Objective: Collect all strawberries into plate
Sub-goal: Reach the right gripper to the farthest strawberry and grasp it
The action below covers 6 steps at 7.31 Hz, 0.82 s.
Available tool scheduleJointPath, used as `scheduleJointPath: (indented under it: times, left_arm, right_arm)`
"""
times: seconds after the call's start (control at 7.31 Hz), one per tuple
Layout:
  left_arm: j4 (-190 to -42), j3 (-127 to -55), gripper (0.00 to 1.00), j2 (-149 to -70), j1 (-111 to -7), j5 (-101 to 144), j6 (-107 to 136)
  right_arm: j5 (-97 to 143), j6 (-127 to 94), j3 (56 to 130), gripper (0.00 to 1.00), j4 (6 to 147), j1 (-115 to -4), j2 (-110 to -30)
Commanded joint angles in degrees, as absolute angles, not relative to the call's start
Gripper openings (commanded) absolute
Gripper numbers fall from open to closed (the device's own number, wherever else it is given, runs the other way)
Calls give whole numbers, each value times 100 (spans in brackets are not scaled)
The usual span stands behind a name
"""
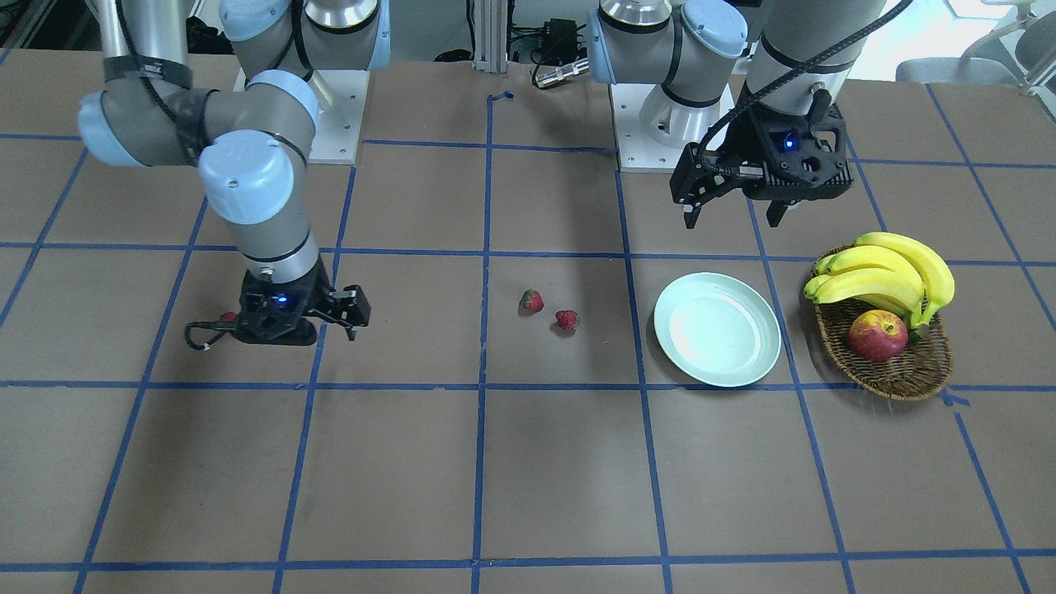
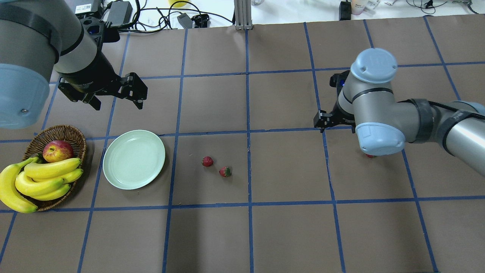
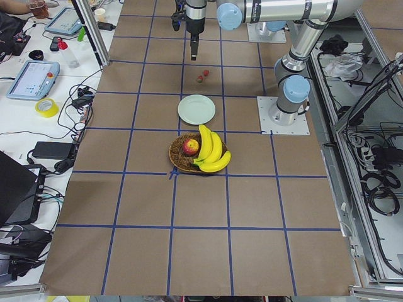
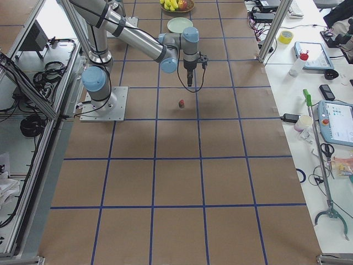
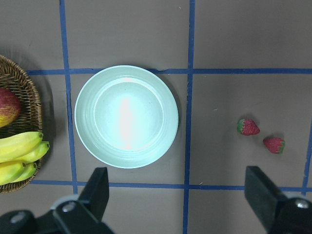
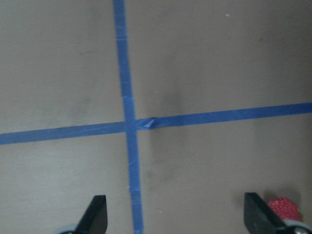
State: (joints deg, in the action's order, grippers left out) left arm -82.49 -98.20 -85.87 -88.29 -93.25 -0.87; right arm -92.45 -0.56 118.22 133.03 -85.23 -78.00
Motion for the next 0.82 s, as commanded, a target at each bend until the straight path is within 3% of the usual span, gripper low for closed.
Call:
scheduleJointPath:
  times: [0.0,0.68]
  left_arm:
    - [-8253,-9817,100,-8587,-8824,-9325,-88]
    - [-8253,-9826,100,-8587,-8833,-9325,-88]
  right_arm:
    - [-9290,648,12328,100,13508,-7781,-7805]
    - [-9220,949,12594,98,13684,-7400,-7805]
